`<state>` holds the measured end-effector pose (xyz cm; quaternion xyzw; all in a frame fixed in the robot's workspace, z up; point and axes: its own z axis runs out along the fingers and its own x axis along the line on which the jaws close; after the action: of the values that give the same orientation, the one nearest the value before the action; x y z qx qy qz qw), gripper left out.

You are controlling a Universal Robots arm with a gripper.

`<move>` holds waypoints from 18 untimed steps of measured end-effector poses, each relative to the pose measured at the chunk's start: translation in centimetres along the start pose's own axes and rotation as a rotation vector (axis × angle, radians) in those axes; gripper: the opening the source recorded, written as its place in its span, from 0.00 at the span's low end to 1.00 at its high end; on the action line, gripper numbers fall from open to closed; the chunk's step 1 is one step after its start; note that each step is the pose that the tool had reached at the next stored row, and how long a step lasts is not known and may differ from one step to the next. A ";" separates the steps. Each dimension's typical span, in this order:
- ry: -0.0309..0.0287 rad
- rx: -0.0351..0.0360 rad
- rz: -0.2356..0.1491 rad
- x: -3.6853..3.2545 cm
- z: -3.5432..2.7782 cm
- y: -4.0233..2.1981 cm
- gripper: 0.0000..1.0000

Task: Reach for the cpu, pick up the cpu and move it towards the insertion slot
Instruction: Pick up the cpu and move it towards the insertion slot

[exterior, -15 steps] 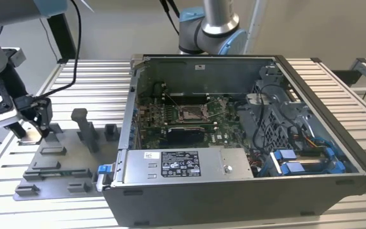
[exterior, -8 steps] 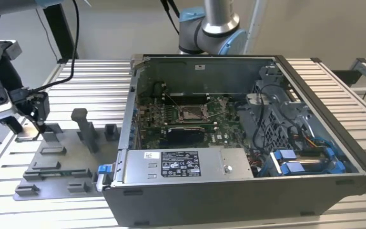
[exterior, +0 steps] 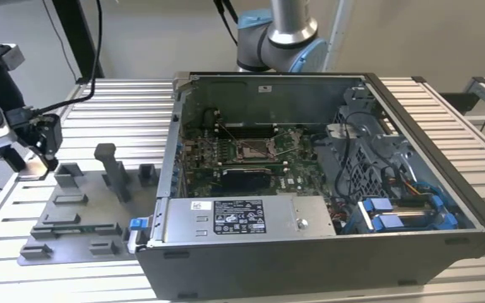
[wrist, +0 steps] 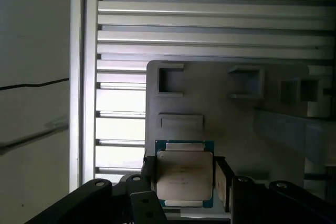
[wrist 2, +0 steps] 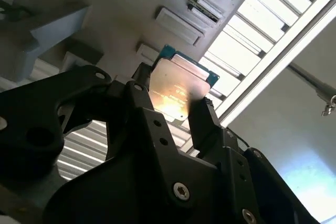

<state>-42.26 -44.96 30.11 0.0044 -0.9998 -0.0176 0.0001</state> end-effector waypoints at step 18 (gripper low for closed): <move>0.0000 0.0004 0.000 0.00 -3.96 0.14 0.00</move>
<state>-42.25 -44.96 34.07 0.0044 -0.9998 -0.0174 0.0001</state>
